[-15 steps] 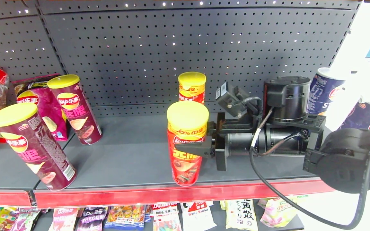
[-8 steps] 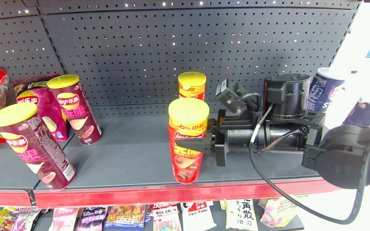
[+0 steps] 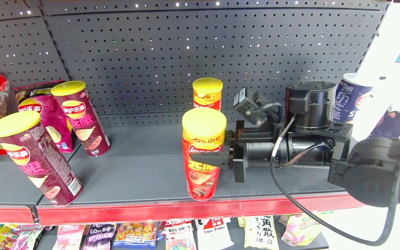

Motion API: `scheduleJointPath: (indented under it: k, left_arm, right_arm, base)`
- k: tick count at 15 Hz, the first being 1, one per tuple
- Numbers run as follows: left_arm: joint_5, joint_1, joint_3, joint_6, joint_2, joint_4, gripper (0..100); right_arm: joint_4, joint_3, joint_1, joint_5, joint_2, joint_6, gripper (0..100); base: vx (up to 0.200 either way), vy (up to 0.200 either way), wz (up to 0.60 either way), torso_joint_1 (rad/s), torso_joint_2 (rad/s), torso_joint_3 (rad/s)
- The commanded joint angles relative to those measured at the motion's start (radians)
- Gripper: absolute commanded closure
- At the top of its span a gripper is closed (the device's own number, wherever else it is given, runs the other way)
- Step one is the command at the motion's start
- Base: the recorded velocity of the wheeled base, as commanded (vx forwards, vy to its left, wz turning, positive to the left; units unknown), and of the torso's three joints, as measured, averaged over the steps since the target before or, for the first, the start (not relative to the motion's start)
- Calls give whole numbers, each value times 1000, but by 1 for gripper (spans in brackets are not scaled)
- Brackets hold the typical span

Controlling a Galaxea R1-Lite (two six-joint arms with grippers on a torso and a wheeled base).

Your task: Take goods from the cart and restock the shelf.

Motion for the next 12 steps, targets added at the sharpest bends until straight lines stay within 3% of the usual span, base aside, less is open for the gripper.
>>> scheduleJointPath:
  k: [1, 7, 8, 12]
  left_arm:
    - [0, 0, 0, 0, 0, 0, 0]
    - [0, 0, 0, 0, 0, 0, 0]
    - [0, 0, 0, 0, 0, 0, 0]
    - [0, 0, 0, 0, 0, 0, 0]
  right_arm:
    - [2, -2, 0, -1, 2, 0, 100]
    - [2, -1, 0, 5, 3, 0, 100]
    - [2, -2, 0, 2, 3, 0, 0]
    - [2, -2, 0, -1, -1, 0, 0]
  base:
    - [0, 0, 0, 0, 0, 0]
    - [0, 0, 0, 0, 0, 0]
    - [0, 0, 0, 0, 0, 0]
    - [0, 0, 0, 0, 0, 0]
